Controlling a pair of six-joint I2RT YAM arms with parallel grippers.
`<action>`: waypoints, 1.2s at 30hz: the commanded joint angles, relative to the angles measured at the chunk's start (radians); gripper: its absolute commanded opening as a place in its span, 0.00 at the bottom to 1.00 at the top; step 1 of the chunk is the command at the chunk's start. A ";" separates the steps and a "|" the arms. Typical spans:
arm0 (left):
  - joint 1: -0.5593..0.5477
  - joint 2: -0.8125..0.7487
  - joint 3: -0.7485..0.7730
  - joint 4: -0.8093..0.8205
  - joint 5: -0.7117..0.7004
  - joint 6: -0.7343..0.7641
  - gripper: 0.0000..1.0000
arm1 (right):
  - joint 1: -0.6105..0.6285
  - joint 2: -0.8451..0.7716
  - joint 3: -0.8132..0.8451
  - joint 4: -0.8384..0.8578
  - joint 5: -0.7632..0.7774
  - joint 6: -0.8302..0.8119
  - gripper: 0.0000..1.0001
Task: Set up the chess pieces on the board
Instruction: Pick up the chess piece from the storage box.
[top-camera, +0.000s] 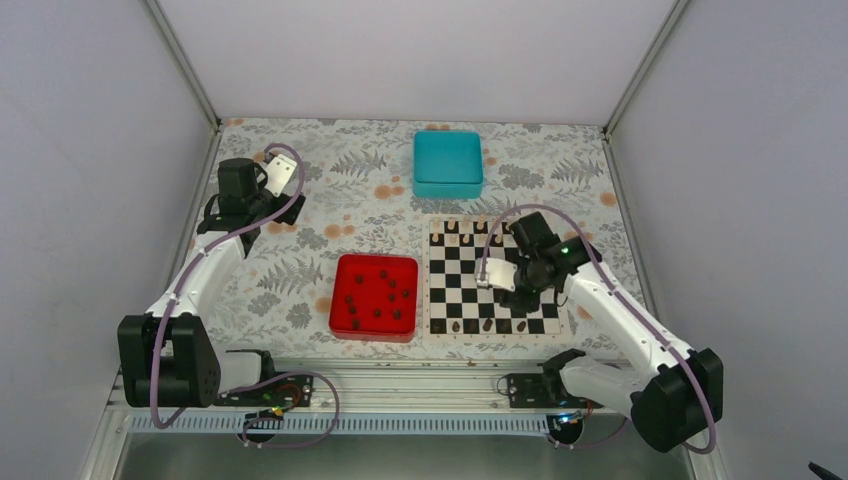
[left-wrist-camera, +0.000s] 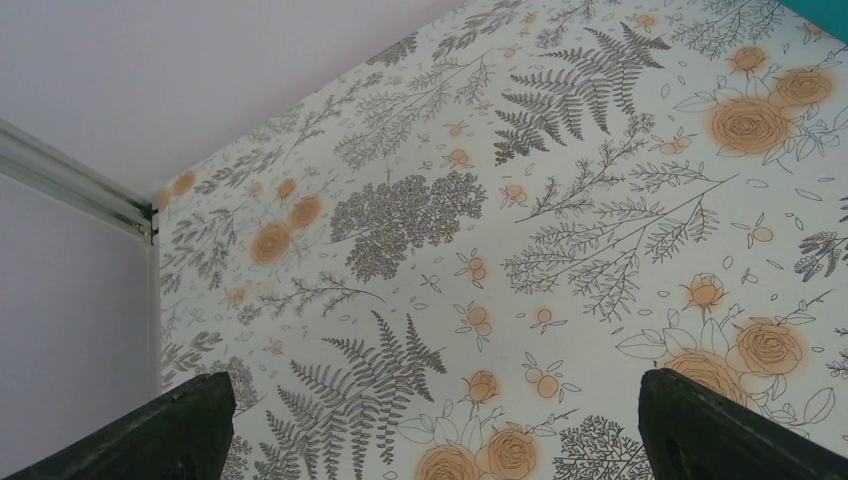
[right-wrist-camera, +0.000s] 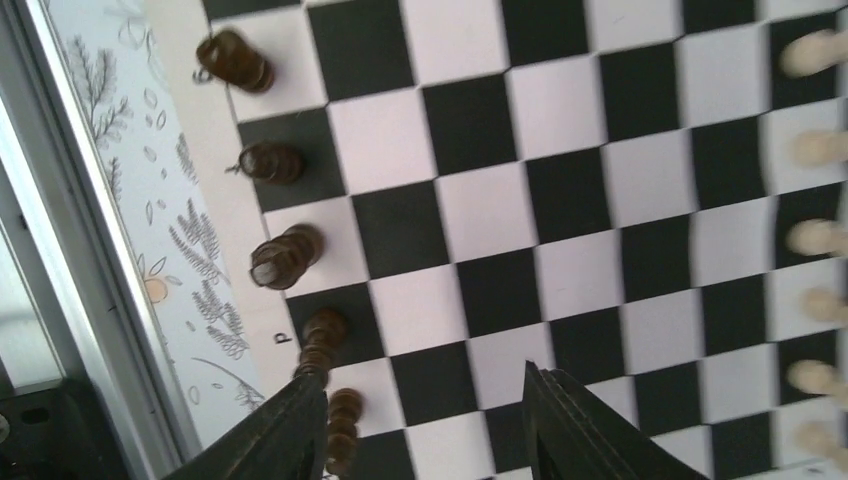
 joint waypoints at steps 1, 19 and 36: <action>0.007 -0.001 0.013 0.019 0.002 0.003 1.00 | -0.006 0.037 0.152 -0.033 -0.002 0.003 0.53; 0.006 -0.027 0.005 0.025 -0.015 0.009 1.00 | 0.459 0.597 0.648 0.058 0.024 0.201 0.62; 0.006 -0.021 0.003 0.028 -0.027 0.005 1.00 | 0.610 0.795 0.609 0.113 -0.054 0.275 0.40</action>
